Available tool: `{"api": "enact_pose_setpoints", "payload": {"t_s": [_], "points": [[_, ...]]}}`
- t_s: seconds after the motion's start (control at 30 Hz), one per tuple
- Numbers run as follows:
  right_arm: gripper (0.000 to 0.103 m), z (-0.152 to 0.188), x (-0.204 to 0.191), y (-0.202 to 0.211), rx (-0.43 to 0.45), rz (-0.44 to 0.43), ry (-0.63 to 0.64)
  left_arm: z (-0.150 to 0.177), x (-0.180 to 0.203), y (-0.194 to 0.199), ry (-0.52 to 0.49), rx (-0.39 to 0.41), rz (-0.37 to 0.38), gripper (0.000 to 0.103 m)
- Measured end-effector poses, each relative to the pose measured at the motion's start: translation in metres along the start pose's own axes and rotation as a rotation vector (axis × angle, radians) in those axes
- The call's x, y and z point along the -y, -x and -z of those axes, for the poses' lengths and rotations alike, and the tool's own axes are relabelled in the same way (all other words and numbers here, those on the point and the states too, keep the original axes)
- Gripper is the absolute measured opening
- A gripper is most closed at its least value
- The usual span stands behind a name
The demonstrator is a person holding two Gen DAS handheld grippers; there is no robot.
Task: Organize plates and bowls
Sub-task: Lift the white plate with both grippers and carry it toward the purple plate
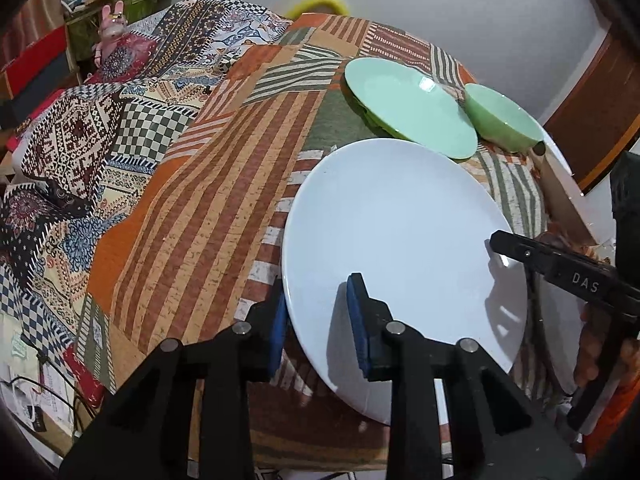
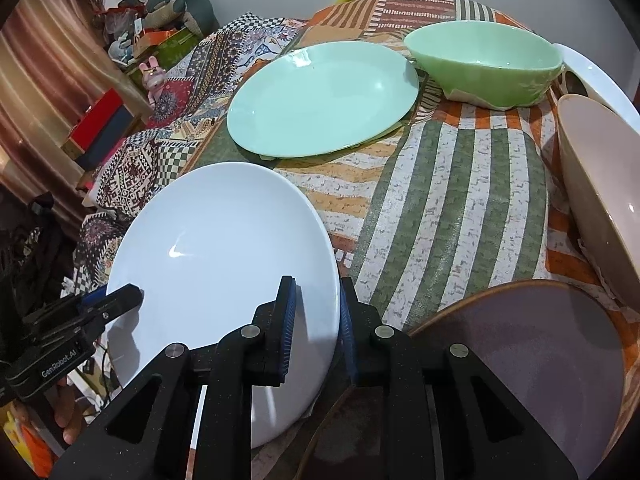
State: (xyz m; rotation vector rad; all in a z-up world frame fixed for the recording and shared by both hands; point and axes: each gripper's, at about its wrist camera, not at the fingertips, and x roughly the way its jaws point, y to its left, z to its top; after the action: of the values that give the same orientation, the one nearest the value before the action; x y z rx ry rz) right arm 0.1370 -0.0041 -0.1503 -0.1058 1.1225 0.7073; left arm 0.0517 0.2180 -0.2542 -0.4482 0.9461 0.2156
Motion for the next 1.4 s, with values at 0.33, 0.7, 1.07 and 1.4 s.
{"api": "enact_pose_setpoints", "payload": {"t_s": [0.33, 0.7, 1.07, 1.4], "points": [[0.019, 0.0, -0.008, 0.023, 0.061, 0.001, 0.029, -0.005, 0.006, 0.023, 0.006, 0.042, -0.003, 0.029], [0.019, 0.0, -0.012, 0.053, 0.131, -0.024, 0.029, -0.007, 0.024, 0.06, -0.023, 0.106, 0.0, 0.029], [0.019, 0.012, -0.001, 0.092, 0.207, -0.019, 0.014, -0.002, 0.056, 0.088, -0.076, 0.146, 0.026, 0.029], [0.019, 0.029, 0.019, 0.123, 0.266, 0.001, -0.028, 0.005, 0.096, 0.101, -0.142, 0.158, 0.052, 0.029]]}}
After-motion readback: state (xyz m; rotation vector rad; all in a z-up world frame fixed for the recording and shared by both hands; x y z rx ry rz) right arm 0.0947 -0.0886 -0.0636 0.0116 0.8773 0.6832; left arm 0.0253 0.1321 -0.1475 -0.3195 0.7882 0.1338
